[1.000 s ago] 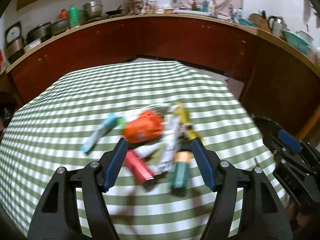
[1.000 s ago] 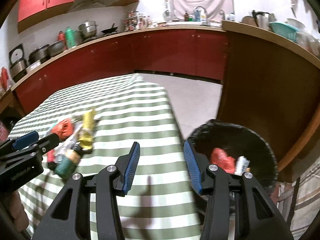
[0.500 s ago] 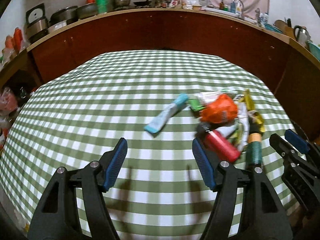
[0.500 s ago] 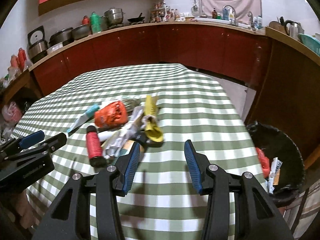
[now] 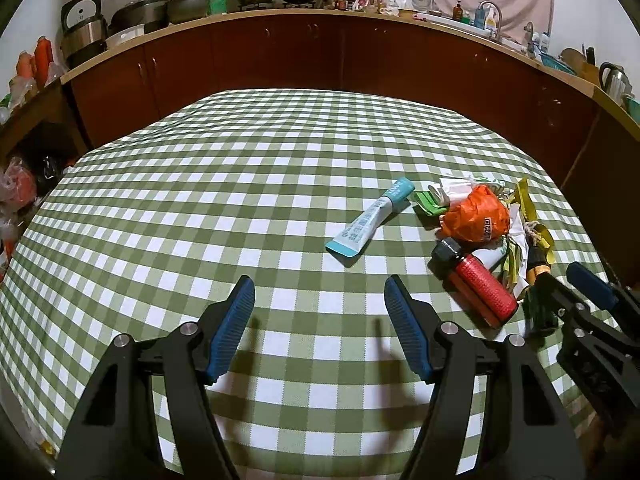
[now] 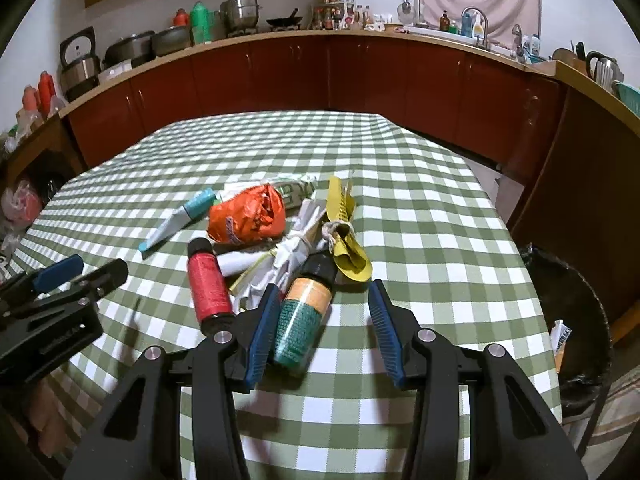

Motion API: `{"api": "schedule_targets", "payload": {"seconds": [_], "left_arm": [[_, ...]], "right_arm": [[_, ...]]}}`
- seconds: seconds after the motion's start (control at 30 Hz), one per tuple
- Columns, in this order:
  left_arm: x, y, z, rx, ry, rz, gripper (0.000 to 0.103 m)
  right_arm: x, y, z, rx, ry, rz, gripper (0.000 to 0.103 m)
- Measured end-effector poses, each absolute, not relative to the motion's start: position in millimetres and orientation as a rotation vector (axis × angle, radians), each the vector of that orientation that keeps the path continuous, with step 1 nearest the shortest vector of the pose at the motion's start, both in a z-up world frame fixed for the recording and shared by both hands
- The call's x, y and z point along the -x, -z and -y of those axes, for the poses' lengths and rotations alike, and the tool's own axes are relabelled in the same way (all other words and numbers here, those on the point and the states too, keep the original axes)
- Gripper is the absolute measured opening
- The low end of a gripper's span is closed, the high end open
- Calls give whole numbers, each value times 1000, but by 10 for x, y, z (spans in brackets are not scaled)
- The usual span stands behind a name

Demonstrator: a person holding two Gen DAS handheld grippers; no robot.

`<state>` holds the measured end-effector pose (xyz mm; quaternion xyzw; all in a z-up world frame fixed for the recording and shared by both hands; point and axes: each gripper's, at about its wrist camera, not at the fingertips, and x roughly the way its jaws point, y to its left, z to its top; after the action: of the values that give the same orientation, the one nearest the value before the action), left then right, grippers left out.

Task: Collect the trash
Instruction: 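Move both tools back to the table and grasp the green spray can with the right tool, then grasp the red cylindrical can with the left tool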

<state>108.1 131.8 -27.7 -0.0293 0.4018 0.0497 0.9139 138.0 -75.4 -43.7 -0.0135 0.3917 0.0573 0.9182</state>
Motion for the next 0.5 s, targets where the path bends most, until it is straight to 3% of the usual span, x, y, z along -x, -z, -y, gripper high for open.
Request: {"api": "schedule_targets", "payload": {"seconds": [0.1,0.23,0.5], "left_arm": [[-1101,293,-1317,64,-93,-828,66],[-1116,302,-1238,66,-82,-831,66],[-1139,299,-1031,63,-59,-835,66]], "right_arm": [[-1383,456,752,30,-117,-820,42],[-1397,465,716,51,-133,-830,26],[-1370,432,731,49,-155,-822,25]]}}
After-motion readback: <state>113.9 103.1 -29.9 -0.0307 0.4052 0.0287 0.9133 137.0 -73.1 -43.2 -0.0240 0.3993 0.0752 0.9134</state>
